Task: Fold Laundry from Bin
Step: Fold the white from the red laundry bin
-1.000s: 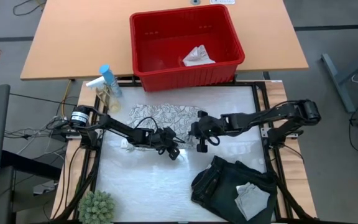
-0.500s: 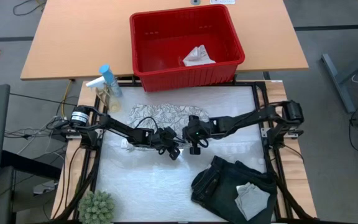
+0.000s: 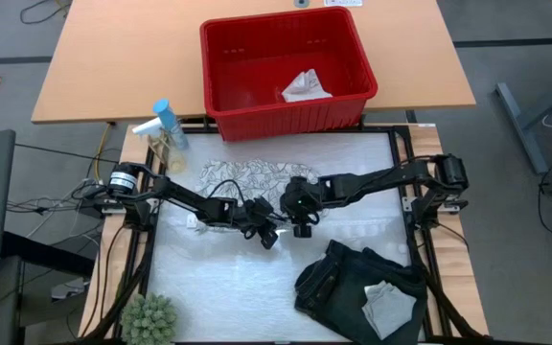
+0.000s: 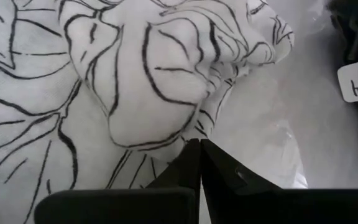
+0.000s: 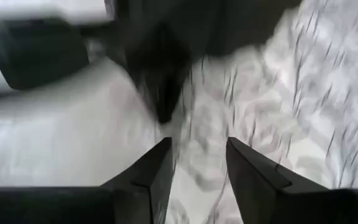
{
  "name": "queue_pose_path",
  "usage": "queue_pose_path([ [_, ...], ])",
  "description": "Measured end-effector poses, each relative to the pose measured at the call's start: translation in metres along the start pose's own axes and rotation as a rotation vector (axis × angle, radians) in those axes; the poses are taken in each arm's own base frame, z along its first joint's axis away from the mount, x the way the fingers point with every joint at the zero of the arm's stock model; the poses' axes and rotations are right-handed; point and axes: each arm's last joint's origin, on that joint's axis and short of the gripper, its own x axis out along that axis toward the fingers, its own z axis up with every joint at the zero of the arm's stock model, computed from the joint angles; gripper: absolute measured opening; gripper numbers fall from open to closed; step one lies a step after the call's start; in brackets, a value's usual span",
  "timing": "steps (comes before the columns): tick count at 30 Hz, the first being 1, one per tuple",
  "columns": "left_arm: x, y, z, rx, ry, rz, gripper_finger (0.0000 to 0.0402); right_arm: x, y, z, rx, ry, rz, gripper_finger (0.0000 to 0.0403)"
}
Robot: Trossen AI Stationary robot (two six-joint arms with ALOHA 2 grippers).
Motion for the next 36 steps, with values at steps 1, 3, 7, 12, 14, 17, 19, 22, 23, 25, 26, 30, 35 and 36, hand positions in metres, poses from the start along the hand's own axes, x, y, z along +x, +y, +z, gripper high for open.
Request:
queue_pose_path([
  [1,0.000,0.000,0.000,0.000,-0.001,0.000,0.0000,-0.001,-0.001,-0.004,0.012,0.039,0.008,0.0180],
  [3,0.000,0.000,0.000,-0.001,-0.004,0.004,0.0000,-0.001,0.000,-0.012,0.033,0.113,0.017,0.0181],
  [7,0.000,0.000,0.001,-0.002,-0.030,0.024,0.0000,0.004,0.008,-0.029,0.060,0.191,0.031,0.0181],
  [12,0.000,0.001,0.002,-0.005,-0.044,0.040,0.0000,0.007,0.019,-0.031,0.072,0.171,0.043,0.0181],
  [14,0.000,0.001,0.002,-0.004,-0.044,0.041,0.0000,0.009,0.022,-0.031,0.080,0.154,0.044,0.0181],
  [17,0.000,0.001,0.002,-0.006,-0.043,0.041,0.0000,0.015,0.025,-0.035,0.083,0.140,0.026,0.0181],
  [19,0.000,0.001,0.002,-0.016,-0.044,0.041,0.0000,0.019,0.027,-0.040,0.077,0.146,0.011,0.0181],
  [22,0.000,0.001,0.002,-0.022,-0.043,0.041,0.0000,0.024,0.031,-0.041,0.070,0.154,0.005,0.0181],
  [23,0.000,0.001,0.002,-0.022,-0.043,0.041,0.0000,0.024,0.031,-0.043,0.070,0.167,-0.004,0.0181],
  [25,0.000,0.001,0.002,-0.021,-0.045,0.044,0.0000,0.030,0.031,-0.047,0.068,0.193,-0.015,0.0181],
  [26,0.000,0.001,0.002,-0.020,-0.046,0.045,0.0000,0.033,0.031,-0.047,0.069,0.196,-0.016,0.0181],
  [30,0.000,0.001,0.002,-0.021,-0.056,0.055,0.0000,0.045,0.032,-0.055,0.062,0.255,-0.019,0.0174],
  [35,0.000,0.001,0.002,-0.021,-0.057,0.057,0.0000,0.046,0.039,-0.059,0.040,0.298,-0.016,0.0094],
  [36,0.000,0.001,0.002,-0.020,-0.056,0.058,0.0000,0.044,0.039,-0.059,0.039,0.298,-0.016,0.0066],
])
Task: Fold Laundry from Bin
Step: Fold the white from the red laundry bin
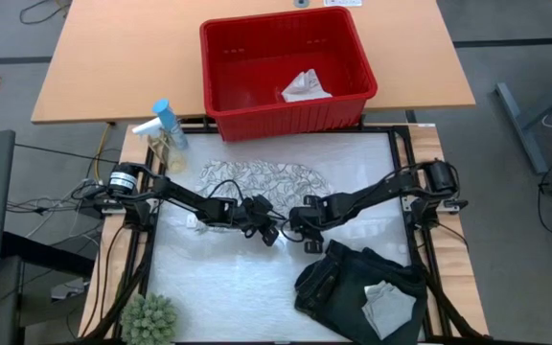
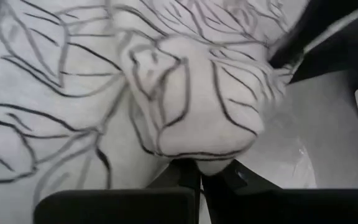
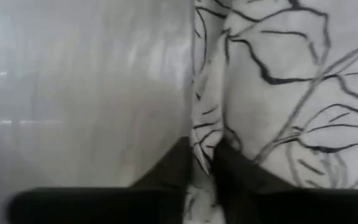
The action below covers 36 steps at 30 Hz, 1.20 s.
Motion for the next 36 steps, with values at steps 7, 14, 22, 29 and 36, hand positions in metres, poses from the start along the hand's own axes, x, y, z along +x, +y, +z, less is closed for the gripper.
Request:
queue_pose_path([
  [7,0.000,0.000,0.000,0.008,0.000,-0.001,0.0000,-0.021,-0.008,0.001,0.012,-0.014,-0.077,0.0024],
  [14,0.000,-0.002,-0.002,0.079,0.043,-0.053,0.0000,-0.043,-0.032,0.020,0.037,-0.098,-0.114,0.0023],
  [22,-0.001,-0.006,-0.005,0.096,0.063,-0.080,0.0000,-0.057,-0.059,0.047,0.081,-0.287,-0.143,0.0023],
  [29,-0.002,-0.007,-0.006,0.088,0.079,-0.100,0.0000,-0.068,-0.077,0.063,0.088,-0.424,-0.090,0.0023],
  [36,-0.008,-0.010,0.000,0.105,0.054,-0.111,0.0000,-0.071,-0.086,0.069,0.061,-0.509,0.000,0.0023],
])
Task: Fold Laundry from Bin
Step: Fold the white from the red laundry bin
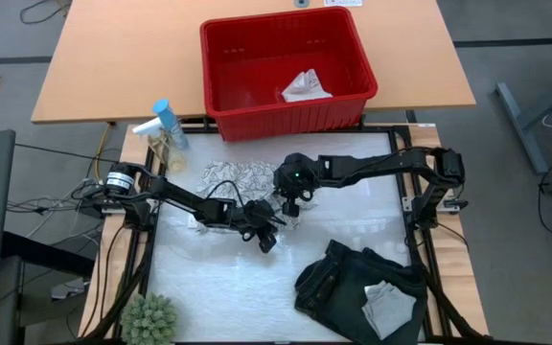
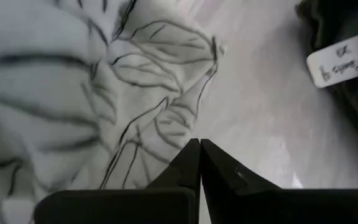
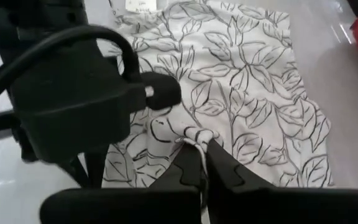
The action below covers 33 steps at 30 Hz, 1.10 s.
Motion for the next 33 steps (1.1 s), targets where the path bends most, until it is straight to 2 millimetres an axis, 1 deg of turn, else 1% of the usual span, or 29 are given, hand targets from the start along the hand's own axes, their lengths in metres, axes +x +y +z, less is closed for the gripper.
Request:
queue_pose_path([
  [4,-0.004,-0.002,0.003,0.005,-0.011,-0.003,0.0000,0.000,0.001,0.000,-0.001,-0.005,0.047,0.0023],
  [6,-0.008,-0.003,0.005,0.014,-0.020,-0.005,0.0000,0.007,0.003,-0.003,-0.003,0.005,0.066,0.0025],
  [12,-0.011,-0.003,0.010,-0.002,-0.088,0.057,0.0000,0.030,0.012,-0.017,-0.004,0.074,0.124,0.0064],
  [16,-0.011,-0.001,0.010,-0.015,-0.105,0.095,0.0000,0.033,0.016,-0.018,-0.013,0.077,0.130,0.0090],
  [21,-0.012,0.001,0.007,0.005,-0.093,0.142,0.0000,0.017,0.015,-0.012,-0.014,0.067,0.129,0.0142],
  [25,-0.012,0.004,0.005,0.007,-0.094,0.196,0.0000,-0.001,0.014,-0.014,-0.053,0.142,0.127,0.0180],
  [27,-0.012,0.005,0.006,0.007,-0.097,0.198,0.0000,-0.009,0.012,-0.020,-0.091,0.223,0.094,0.0187],
  [30,-0.012,0.004,0.005,0.017,-0.093,0.193,0.0000,-0.016,0.008,-0.034,-0.148,0.382,0.052,0.0188],
  [33,-0.012,0.004,0.005,0.021,-0.090,0.193,0.0000,-0.008,0.007,-0.047,-0.199,0.486,0.066,0.0189],
])
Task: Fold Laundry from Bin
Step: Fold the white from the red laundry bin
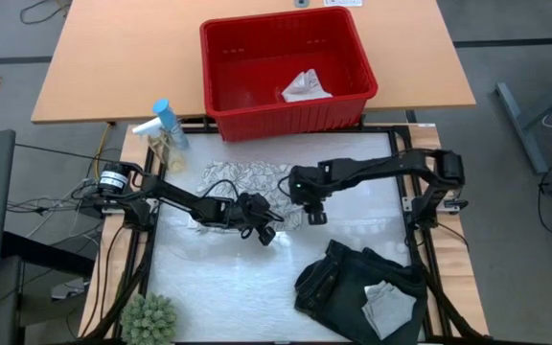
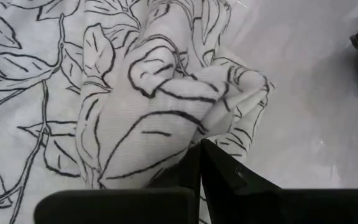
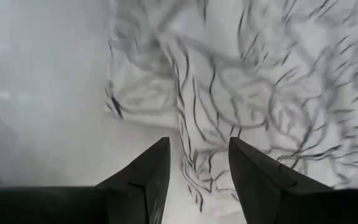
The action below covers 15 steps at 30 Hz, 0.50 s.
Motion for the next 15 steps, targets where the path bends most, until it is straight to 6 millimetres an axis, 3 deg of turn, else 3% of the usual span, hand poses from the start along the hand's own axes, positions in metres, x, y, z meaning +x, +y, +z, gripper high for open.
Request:
queue_pose_path([
  [8,0.000,-0.001,-0.002,0.004,0.017,-0.005,0.0000,0.033,-0.001,-0.007,-0.069,0.110,-0.032,0.0196],
  [15,-0.001,-0.002,-0.004,0.007,0.026,-0.014,0.0000,0.034,-0.007,-0.011,-0.110,0.135,-0.068,0.0182],
])
